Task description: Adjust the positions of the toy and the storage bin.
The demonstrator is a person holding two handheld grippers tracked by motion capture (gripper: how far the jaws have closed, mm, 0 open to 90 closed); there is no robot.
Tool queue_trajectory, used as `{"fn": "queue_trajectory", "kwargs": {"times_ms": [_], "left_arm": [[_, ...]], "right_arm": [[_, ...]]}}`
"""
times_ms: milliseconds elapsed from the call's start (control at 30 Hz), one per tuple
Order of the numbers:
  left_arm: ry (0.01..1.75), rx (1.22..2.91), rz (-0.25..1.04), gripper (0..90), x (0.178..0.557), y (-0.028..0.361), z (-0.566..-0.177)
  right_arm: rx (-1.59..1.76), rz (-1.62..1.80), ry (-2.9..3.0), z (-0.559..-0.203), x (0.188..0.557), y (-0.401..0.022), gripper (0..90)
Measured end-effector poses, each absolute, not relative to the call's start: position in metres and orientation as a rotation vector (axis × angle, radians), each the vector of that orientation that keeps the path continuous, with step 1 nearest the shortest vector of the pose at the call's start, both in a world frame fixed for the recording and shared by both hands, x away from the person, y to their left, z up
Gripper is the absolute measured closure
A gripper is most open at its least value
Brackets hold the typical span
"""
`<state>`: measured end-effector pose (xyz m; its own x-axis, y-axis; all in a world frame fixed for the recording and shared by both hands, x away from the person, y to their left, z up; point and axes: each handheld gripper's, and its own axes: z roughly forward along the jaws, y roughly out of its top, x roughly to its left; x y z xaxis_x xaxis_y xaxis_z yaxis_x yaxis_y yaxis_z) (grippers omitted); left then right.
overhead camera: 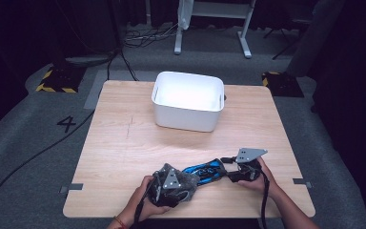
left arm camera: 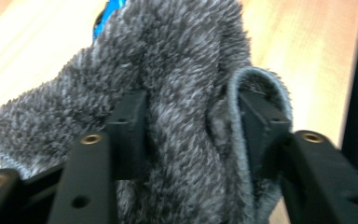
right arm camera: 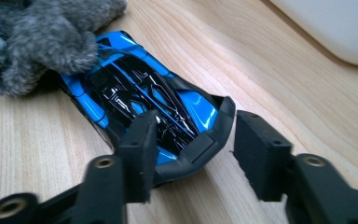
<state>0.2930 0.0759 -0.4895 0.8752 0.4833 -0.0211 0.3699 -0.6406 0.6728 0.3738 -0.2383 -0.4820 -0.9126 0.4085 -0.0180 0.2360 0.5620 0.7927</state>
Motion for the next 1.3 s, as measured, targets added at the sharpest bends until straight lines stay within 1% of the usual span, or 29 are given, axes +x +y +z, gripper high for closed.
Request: {"fn": "queue_trajectory", "kwargs": {"times_ms": [33,67,100,167,300,400,467,567,733,967,1000,1067,1133,1200,1300], "left_arm": [[0.632,2.336,0.257,43.6,0.293,0.074,-0.491],[0.649,2.348,0.29,39.6,0.294,0.072,-0.491],[0.663,2.352,0.302,36.3,0.295,0.071,-0.492],[0.679,2.343,0.289,33.5,0.299,0.072,-0.493],[0.7,2.332,0.305,31.2,0.308,0.071,-0.495],[0.708,2.324,0.316,30.4,0.317,0.07,-0.496],[0.711,2.32,0.313,29.4,0.321,0.07,-0.497],[0.719,2.319,0.317,29.2,0.327,0.07,-0.497],[0.729,2.319,0.336,28.9,0.336,0.069,-0.496],[0.771,2.295,0.382,28.1,0.353,0.078,-0.498],[0.767,2.29,0.375,28.0,0.355,0.081,-0.498],[0.747,2.287,0.315,27.2,0.357,0.084,-0.499],[0.713,2.291,0.288,24.9,0.357,0.086,-0.497],[0.66,2.3,0.254,18.8,0.353,0.085,-0.496],[0.545,2.321,0.212,15.9,0.343,0.075,-0.494]], "right_arm": [[0.534,1.276,2.594,-0.481,0.374,-0.239,31.4],[0.5,1.278,2.625,-0.478,0.374,-0.239,25.2],[0.447,1.267,2.653,-0.475,0.373,-0.238,24.2],[0.374,1.224,2.66,-0.471,0.37,-0.235,17.0],[0.283,1.173,2.709,-0.474,0.37,-0.228,19.3],[0.246,1.147,2.695,-0.475,0.375,-0.222,16.9],[0.222,1.135,2.703,-0.474,0.38,-0.22,17.7],[0.227,1.123,2.745,-0.475,0.387,-0.217,15.8],[0.189,0.959,2.824,-0.486,0.392,-0.214,14.5],[0.239,0.956,2.838,-0.483,0.389,-0.22,21.2],[0.26,0.974,2.846,-0.483,0.389,-0.222,22.0],[0.299,1.007,2.858,-0.482,0.387,-0.225,23.0],[0.354,1.048,2.872,-0.482,0.386,-0.228,23.9],[0.41,1.084,2.884,-0.481,0.386,-0.23,24.4],[0.464,1.096,2.893,-0.481,0.385,-0.231,24.7]]}}
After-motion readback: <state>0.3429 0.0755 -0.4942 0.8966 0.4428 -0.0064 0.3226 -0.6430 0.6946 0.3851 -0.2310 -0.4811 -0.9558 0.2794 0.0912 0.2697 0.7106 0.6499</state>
